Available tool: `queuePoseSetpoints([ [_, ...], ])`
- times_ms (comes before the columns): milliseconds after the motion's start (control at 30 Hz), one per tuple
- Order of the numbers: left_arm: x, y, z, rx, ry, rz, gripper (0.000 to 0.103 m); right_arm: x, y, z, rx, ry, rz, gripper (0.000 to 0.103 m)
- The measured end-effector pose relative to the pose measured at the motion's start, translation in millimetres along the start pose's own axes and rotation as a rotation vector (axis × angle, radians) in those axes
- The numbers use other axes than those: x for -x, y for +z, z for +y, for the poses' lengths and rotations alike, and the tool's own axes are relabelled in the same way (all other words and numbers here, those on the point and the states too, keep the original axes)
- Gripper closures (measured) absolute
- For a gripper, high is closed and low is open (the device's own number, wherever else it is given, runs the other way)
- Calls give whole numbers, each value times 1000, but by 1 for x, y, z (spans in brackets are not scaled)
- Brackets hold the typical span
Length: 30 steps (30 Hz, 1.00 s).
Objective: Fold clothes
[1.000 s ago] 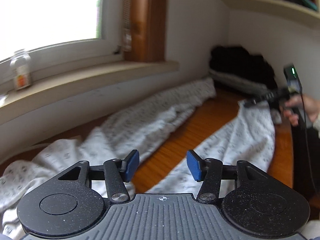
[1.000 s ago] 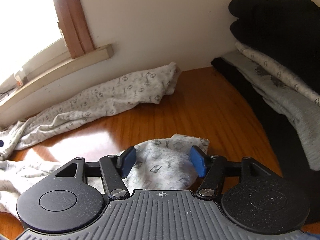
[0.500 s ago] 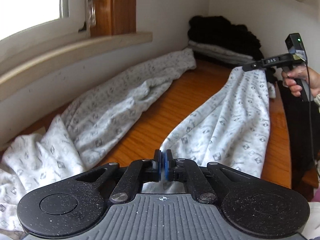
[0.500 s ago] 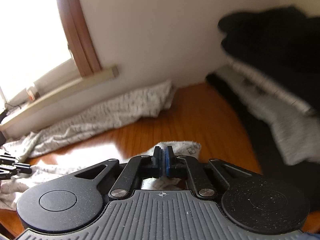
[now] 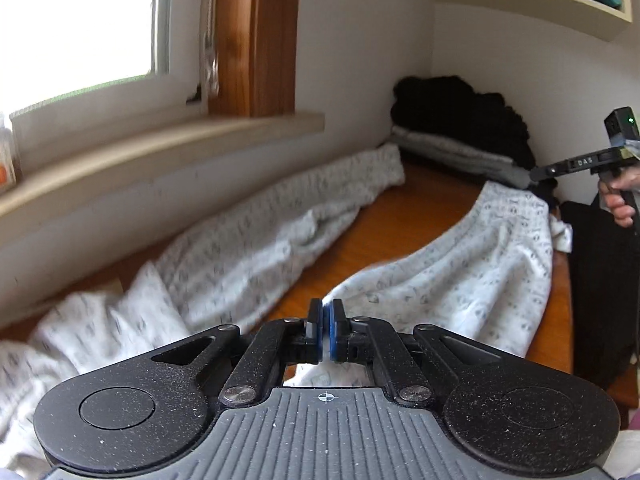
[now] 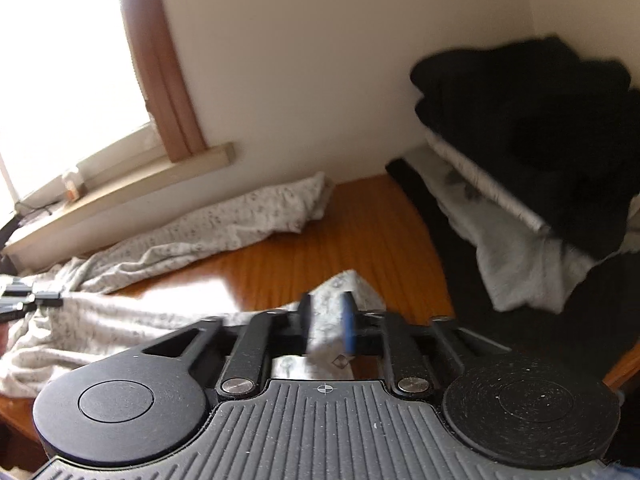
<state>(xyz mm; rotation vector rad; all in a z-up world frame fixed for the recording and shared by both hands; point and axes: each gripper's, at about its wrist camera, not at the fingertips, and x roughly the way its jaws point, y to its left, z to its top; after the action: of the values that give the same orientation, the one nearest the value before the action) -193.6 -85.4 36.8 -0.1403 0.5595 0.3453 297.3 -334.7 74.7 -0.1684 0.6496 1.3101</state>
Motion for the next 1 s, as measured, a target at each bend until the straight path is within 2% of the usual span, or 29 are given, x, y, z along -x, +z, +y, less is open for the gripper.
queuePoseSetpoints([
  [33, -2, -2, 2, 0, 3, 9, 100, -10, 0, -1, 0, -13, 7, 68],
  [100, -7, -6, 5, 1, 10, 26, 100, -28, -2, -4, -8, -40, 20, 67],
  [200, -10, -10, 8, 6, 12, 38, 100, -54, -1, -13, -50, -25, 42, 65],
  [300, -13, -12, 9, 10, 15, 43, 100, -72, 2, -17, -67, 16, 71, 55],
  [367, -13, -12, 9, 12, 20, 39, 100, -80, 3, -15, -57, 22, 82, 55],
  [400, -13, -12, 10, 16, 22, 33, 100, -73, 4, -13, -51, 15, 62, 61],
  [433, -12, -12, 10, 20, 23, 26, 100, -66, 5, -12, -46, 9, 42, 89],
  [467, -10, -12, 9, 23, 23, 15, 100, -60, 6, -10, -41, 2, 21, 93],
  [567, 3, -5, 2, 24, 3, -40, 100, -40, 10, -6, -26, -18, -41, 94],
  [667, 30, 10, -13, 2, -45, -112, 100, 15, 19, 1, -1, -27, -107, 94],
  [800, 72, 29, -38, -68, -72, -185, 100, 89, 30, 16, 72, -48, -164, 94],
  [867, 81, 33, -43, -82, -74, -204, 100, 115, 37, 21, 84, -61, -198, 94],
  [1000, 82, 39, -43, -78, -51, -229, 100, 136, 50, 26, 109, -70, -242, 94],
])
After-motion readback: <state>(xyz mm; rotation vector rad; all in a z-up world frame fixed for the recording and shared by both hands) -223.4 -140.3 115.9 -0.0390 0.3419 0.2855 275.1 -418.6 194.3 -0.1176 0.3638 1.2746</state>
